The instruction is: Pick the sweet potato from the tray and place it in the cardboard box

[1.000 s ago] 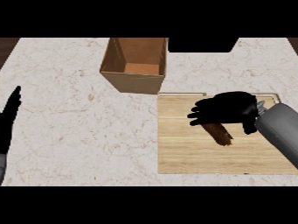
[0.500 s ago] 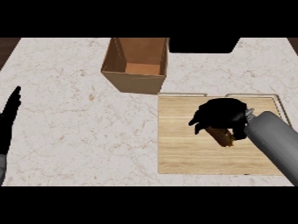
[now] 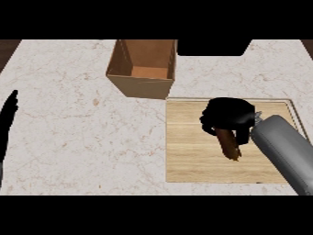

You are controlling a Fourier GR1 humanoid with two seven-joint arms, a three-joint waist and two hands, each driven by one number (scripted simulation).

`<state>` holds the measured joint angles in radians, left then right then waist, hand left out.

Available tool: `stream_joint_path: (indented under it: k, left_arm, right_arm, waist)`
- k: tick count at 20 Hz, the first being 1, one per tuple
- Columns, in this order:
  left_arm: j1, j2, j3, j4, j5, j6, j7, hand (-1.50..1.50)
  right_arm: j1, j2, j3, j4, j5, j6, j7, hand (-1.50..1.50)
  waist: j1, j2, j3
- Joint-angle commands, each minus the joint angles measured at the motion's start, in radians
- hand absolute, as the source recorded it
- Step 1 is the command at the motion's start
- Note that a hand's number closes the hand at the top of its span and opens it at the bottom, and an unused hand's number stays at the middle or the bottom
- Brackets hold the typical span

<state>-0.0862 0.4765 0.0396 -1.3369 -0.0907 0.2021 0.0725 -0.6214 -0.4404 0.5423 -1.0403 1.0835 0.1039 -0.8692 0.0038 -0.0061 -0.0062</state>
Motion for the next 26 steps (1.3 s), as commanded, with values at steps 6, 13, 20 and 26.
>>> stream_joint_path:
  k: [6,13,20,26]
  left_arm:
    - [0.057,0.014,0.054,0.028,0.009,0.032,0.018,0.00]
    - [0.098,0.015,0.066,0.031,0.004,0.048,0.018,0.00]
    - [0.083,-0.015,0.019,0.003,-0.009,0.036,-0.004,0.00]
    - [0.017,-0.002,0.012,0.000,-0.006,-0.001,-0.015,0.00]
  right_arm:
    - [0.173,0.075,-0.369,0.107,-0.104,-0.041,0.674,1.50]
    - [0.187,0.193,-0.500,-0.023,-0.046,-0.252,1.159,1.50]
    - [0.067,0.397,-0.356,-0.260,0.229,-0.311,1.570,1.50]
    - [-0.060,0.438,-0.147,-0.422,0.279,-0.164,2.007,1.50]
  waist:
    - [-0.196,-0.040,0.005]
    - [-0.184,-0.065,-0.005]
    - [-0.087,-0.040,-0.004]
    - [-0.006,-0.008,0.004]
